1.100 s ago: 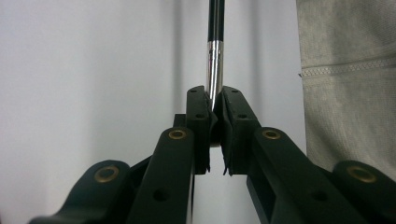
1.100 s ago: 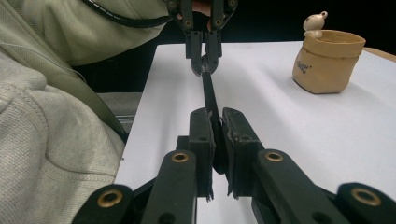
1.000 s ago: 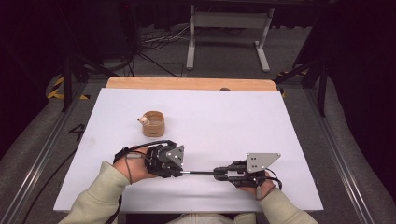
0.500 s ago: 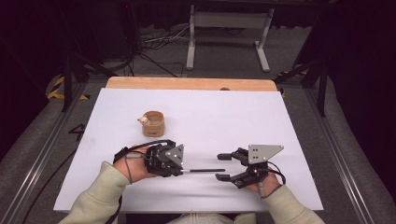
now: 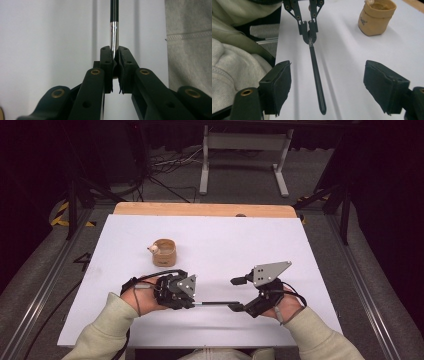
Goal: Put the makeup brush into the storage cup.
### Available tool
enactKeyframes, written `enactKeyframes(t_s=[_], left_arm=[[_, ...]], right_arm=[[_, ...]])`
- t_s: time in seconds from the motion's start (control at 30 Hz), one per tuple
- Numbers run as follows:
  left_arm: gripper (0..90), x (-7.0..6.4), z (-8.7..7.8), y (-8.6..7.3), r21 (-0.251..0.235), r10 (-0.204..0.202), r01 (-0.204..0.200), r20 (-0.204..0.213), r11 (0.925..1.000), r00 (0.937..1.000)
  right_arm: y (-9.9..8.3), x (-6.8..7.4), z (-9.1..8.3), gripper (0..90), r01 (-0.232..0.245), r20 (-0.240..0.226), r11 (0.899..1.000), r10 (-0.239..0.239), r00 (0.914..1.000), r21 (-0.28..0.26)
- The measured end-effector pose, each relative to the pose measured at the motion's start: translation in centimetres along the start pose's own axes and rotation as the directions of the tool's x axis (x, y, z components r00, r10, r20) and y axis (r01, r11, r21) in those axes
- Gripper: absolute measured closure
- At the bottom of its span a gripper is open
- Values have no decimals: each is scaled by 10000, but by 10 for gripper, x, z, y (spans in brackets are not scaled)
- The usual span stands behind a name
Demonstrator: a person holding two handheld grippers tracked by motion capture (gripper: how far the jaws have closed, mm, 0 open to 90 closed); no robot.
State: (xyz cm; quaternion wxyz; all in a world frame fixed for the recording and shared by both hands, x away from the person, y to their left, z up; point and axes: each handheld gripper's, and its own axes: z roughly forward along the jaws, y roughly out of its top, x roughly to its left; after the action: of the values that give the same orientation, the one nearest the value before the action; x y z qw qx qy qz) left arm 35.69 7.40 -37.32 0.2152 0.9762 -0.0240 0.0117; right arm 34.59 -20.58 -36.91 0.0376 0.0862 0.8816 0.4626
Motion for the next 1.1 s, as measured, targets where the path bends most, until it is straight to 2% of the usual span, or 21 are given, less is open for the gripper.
enactKeyframes(t_s=[0.17,0.2,0.4,0.47,0.6,0.63,0.73,0.9,1.0,1.1], left_arm=[[836,0,0,1,12,-6,6,27,10000,10000],[836,0,0,1,12,-6,6,27,10000,10000],[836,0,0,0,26,-32,32,85,10000,10000],[836,0,0,0,38,63,-64,93,10000,9999],[836,1,1,-1,44,-31,31,130,10000,9999],[836,1,1,-1,44,-31,31,130,10000,9999],[836,1,2,-1,21,-48,47,222,10000,9997],[836,1,2,-1,83,-25,24,121,10000,9999],[836,0,4,-1,220,-134,133,79,9997,9999],[836,0,4,0,232,-56,55,62,9997,10000]], right_arm=[[10,-1,5,249,57,-44,9967,-53,10000,812],[10,-1,5,249,57,-44,9967,-53,10000,812],[23,-2,13,249,241,-173,9850,-215,9996,1709],[27,-2,17,244,252,-176,9782,-221,9996,2060],[32,-2,24,242,289,-189,9630,-247,9995,2681],[32,-2,24,242,289,-189,9630,-247,9995,2681],[37,-3,30,236,395,-293,9506,-321,9991,3080],[41,-3,38,220,445,-296,9274,-361,9989,3715],[43,-3,44,213,591,-306,9149,-512,9982,3994],[45,-3,48,213,666,-342,9035,-576,9978,4234]])
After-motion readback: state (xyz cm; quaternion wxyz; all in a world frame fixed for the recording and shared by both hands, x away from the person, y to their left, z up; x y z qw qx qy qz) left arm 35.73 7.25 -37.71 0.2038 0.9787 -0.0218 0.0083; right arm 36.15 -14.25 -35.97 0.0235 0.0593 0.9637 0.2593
